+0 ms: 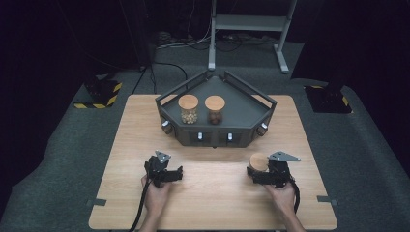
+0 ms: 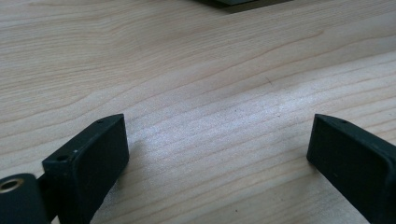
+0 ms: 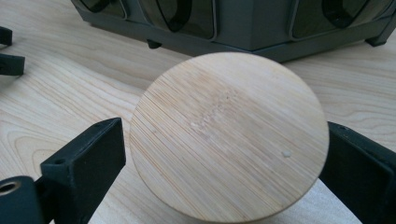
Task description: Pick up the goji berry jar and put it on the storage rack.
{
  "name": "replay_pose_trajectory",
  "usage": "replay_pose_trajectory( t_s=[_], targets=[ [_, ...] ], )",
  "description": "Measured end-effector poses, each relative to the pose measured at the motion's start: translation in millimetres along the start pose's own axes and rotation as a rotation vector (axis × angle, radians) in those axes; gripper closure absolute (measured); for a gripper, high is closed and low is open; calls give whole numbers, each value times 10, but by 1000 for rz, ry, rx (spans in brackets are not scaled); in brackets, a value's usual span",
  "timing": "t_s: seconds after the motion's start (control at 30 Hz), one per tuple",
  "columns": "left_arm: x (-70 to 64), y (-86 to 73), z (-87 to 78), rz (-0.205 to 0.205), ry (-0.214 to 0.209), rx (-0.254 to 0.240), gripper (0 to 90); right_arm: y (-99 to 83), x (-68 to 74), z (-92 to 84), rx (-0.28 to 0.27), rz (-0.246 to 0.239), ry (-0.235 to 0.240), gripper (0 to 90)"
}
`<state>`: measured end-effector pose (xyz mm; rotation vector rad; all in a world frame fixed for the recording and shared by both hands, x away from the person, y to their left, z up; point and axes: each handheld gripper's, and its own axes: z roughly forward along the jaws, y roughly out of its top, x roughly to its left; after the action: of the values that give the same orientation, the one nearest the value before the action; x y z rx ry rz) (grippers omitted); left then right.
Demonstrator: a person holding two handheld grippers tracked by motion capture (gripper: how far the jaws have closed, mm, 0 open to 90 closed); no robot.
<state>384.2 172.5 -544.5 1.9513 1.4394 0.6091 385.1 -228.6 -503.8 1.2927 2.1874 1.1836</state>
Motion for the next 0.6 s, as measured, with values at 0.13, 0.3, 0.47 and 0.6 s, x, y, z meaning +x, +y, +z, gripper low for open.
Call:
replay_pose_trajectory(
  t_s=[0.13,0.3,0.47,0.6],
  targets=[
    [0,0,0,0,0,0,56,3,12,6,-4,4,4,59],
    [0,0,0,0,0,0,56,0,27,34,18,-3,-6,67],
    [0,0,0,0,0,0,56,-2,38,49,32,-10,-19,76],
    [0,0,0,0,0,0,56,-3,35,60,42,-6,-27,82]
  ],
)
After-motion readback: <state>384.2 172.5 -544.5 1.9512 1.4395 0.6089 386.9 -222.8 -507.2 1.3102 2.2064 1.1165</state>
